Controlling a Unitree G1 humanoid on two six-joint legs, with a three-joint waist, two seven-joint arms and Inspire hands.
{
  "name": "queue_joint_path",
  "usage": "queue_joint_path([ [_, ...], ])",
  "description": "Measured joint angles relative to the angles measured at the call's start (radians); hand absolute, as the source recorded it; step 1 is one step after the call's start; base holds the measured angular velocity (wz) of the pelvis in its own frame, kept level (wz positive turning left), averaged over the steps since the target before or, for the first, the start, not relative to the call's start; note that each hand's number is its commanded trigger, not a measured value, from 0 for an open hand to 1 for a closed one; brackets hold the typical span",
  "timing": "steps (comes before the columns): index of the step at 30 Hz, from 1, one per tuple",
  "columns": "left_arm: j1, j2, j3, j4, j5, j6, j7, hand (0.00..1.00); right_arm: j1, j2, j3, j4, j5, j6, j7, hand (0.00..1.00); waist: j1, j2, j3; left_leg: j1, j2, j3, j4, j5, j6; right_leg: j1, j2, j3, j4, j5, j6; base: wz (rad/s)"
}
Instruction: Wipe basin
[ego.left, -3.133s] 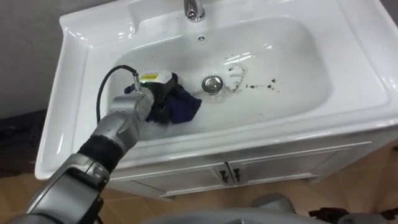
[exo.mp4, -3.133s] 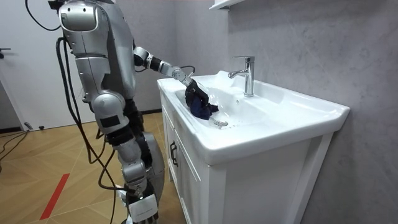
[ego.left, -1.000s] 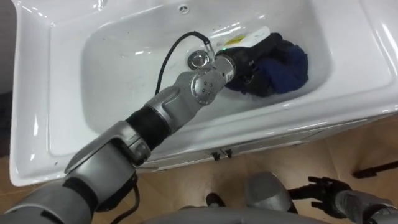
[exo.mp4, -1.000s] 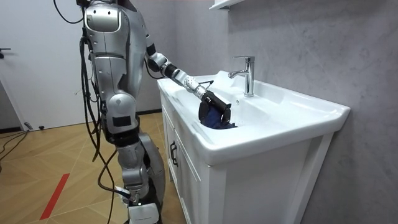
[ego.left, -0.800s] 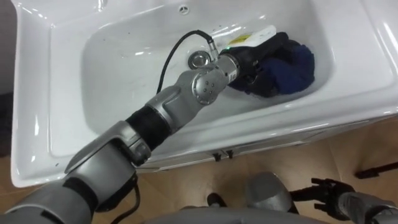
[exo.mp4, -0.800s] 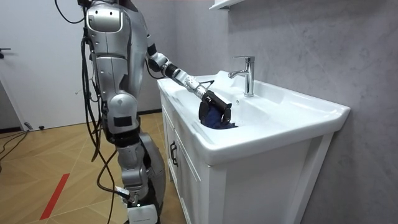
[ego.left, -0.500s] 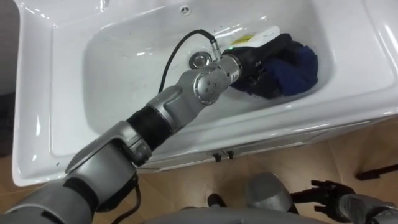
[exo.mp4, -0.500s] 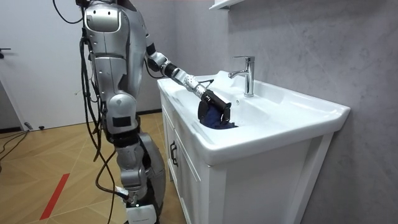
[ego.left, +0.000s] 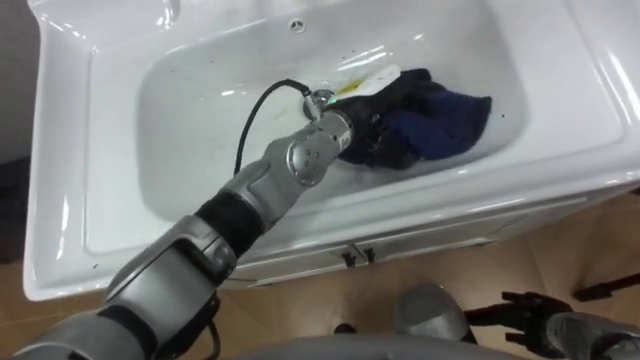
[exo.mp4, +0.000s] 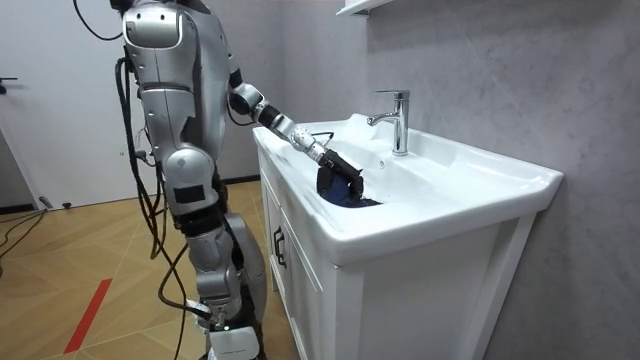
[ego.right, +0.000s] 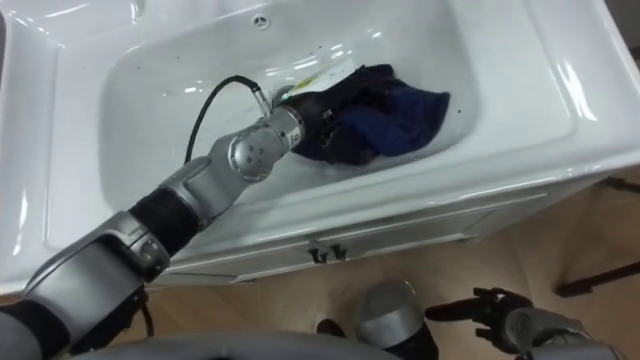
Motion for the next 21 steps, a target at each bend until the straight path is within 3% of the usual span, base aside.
queue_joint_path([
  [1,0.005,0.002,0.011,0.014,0.001,0.0,0.005,1.0,0.003,0.0,-0.006,-0.003,0.001,0.0,-0.001,0.0,0.001,-0.001,-0.0006,0.004,0.0,0.002,0.0,0.0,0.0,0.007,0.0,0.0,-0.003,0.0,0.0,-0.14],
  [3,0.032,0.013,0.064,0.038,0.06,0.0,0.017,1.0,0.02,0.01,-0.049,-0.004,-0.01,0.0,-0.008,0.0,0.01,-0.001,-0.015,0.009,0.004,0.009,0.0,0.0,0.0,0.009,0.004,0.004,-0.008,0.003,-0.003,-0.1],
  [9,0.107,0.074,0.18,0.074,0.172,0.0,0.039,1.0,0.058,0.014,-0.154,-0.008,-0.015,0.022,-0.027,0.0,0.053,0.0,-0.0225,0.067,0.005,0.027,-0.032,0.005,-0.009,0.045,0.013,0.022,-0.017,0.004,-0.009,-0.15],
  [11,0.14,0.103,0.259,0.091,0.257,0.0,0.057,1.0,0.066,0.014,-0.217,-0.008,-0.022,0.021,-0.022,0.0,0.069,0.0,-0.0243,0.084,0.006,0.033,-0.043,0.008,-0.014,0.055,0.018,0.028,-0.018,0.006,-0.012,-0.11],
  [14,0.179,0.13,0.333,0.118,0.332,0.001,0.078,1.0,0.083,0.015,-0.24,-0.004,-0.059,0.022,-0.022,0.0,0.1,0.0,-0.0451,0.097,0.013,0.032,-0.047,0.011,-0.018,0.068,0.024,0.028,-0.024,0.009,-0.018,-0.02],
  [15,0.201,0.14,0.353,0.118,0.354,0.002,0.092,1.0,0.087,0.017,-0.249,-0.003,-0.066,0.022,-0.022,0.0,0.105,0.0,-0.0459,0.107,0.013,0.027,-0.05,0.014,-0.023,0.084,0.027,0.025,-0.038,0.014,-0.021,0.0],
  [19,0.232,0.147,0.397,0.118,0.412,0.004,0.122,1.0,0.092,0.022,-0.282,-0.003,-0.09,0.022,-0.025,0.0,0.131,0.005,-0.0523,0.126,0.019,0.028,-0.069,0.021,-0.033,0.099,0.035,0.023,-0.054,0.024,-0.029,-0.01],
  [21,0.254,0.147,0.41,0.117,0.422,0.004,0.144,1.0,0.106,0.022,-0.286,-0.013,-0.097,0.024,-0.032,0.0,0.147,0.015,-0.0603,0.127,0.026,0.034,-0.069,0.023,-0.036,0.102,0.04,0.03,-0.067,0.034,-0.034,-0.13],
])
